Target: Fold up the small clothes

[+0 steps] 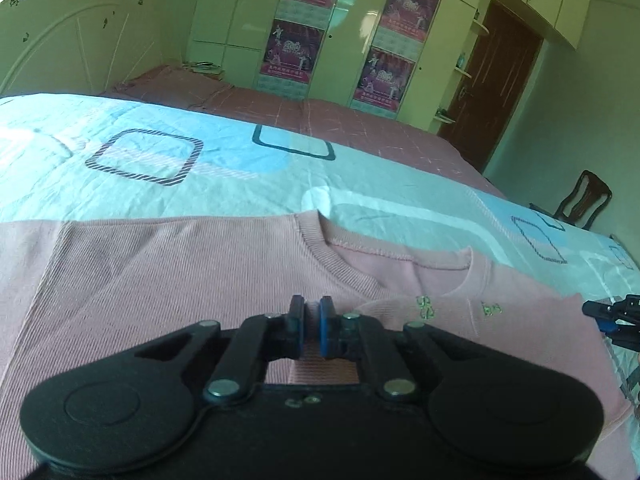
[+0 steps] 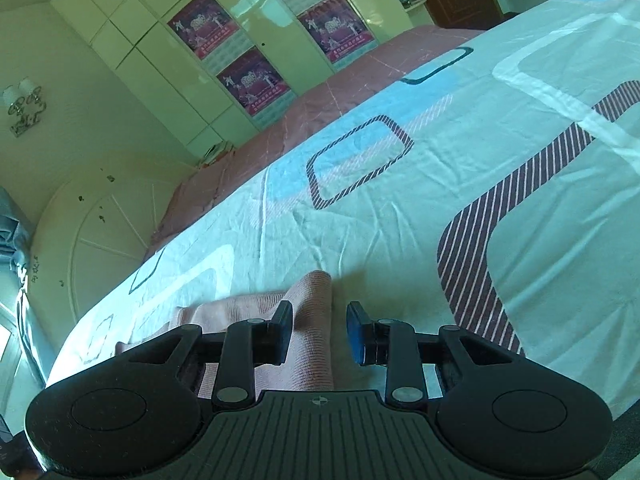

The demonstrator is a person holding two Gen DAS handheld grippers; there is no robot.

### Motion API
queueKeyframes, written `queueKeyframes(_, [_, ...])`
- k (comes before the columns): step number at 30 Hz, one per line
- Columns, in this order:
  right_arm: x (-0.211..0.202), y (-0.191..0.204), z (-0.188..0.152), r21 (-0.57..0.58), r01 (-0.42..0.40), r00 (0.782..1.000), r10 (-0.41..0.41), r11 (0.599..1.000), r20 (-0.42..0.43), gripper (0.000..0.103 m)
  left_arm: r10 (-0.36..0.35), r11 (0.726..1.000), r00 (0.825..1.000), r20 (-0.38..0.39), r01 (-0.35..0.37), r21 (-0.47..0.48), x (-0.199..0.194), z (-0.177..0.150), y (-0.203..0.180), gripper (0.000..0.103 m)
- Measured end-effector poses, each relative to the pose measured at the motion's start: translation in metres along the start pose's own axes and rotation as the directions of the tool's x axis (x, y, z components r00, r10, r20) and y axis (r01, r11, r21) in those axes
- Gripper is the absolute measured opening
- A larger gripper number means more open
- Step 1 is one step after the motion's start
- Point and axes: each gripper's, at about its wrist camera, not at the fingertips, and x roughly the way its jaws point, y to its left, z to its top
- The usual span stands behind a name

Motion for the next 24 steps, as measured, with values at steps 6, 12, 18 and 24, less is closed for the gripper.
queueKeyframes(6, [-0.004,-0.006,0.001,0.015,-0.034,0.999,0.034,0.999,-0.009,0.03,0.028,0.997,0.997,0.066,-0.023,-0.075,-0.015,-0.007,0.006,0.006])
queueKeyframes(12, [0.004,-0.001,0.001,-0.03,-0.038,0.999,0.037,0.999,-0.035,0.029,0.052,0.997,0.996,0.066,-0.048,-0.06,-0.017,-0.01,0.006,0.006])
queueKeyframes(18, [0.007,0.026,-0.01,-0.263,0.139,0.99,-0.142,0.955,0.007,0.001,0.074,0.997,0.997,-0.002,-0.074,-0.031,-0.004,-0.01,0.008,0.011])
queueKeyframes(24, [-0.008,0.064,-0.019,-0.4,0.179,0.984,-0.158,0.899,0.087,0.002,0.107,0.992,0.99,0.09,-0.112,0.05,-0.033,0.001,-0.016,0.044])
